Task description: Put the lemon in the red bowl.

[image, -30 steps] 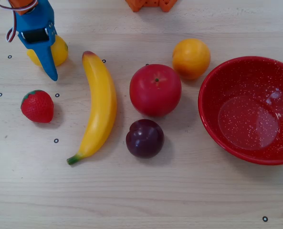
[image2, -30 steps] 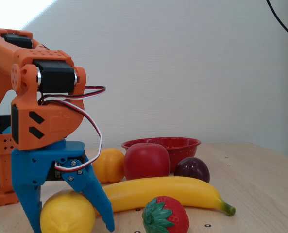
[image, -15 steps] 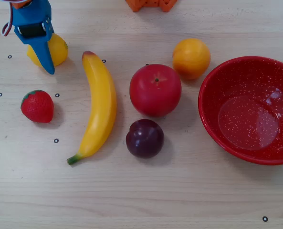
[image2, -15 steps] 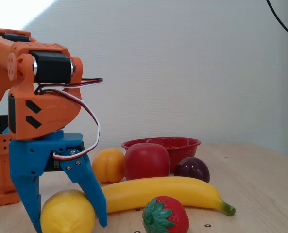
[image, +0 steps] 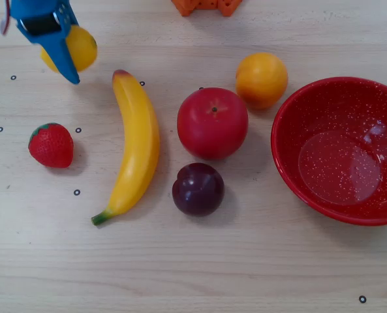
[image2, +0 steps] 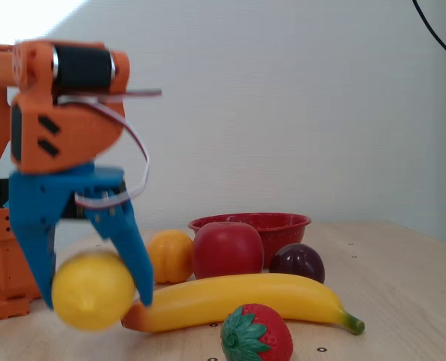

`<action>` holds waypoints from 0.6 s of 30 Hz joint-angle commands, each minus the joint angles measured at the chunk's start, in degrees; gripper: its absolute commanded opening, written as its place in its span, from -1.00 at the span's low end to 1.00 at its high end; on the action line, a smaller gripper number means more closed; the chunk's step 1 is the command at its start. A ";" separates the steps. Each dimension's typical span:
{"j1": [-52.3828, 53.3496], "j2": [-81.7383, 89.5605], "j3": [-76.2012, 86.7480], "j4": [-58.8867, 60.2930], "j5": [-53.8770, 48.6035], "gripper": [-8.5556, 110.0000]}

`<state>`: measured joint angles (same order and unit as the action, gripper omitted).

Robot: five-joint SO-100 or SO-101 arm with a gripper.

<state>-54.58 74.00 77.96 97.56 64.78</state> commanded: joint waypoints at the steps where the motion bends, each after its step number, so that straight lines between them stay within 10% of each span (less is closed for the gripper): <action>1: 3.16 9.67 -7.65 4.66 -3.43 -0.85; 18: 32.52 22.85 -11.95 11.07 -37.62 -0.85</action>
<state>-27.77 89.56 72.51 103.54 33.05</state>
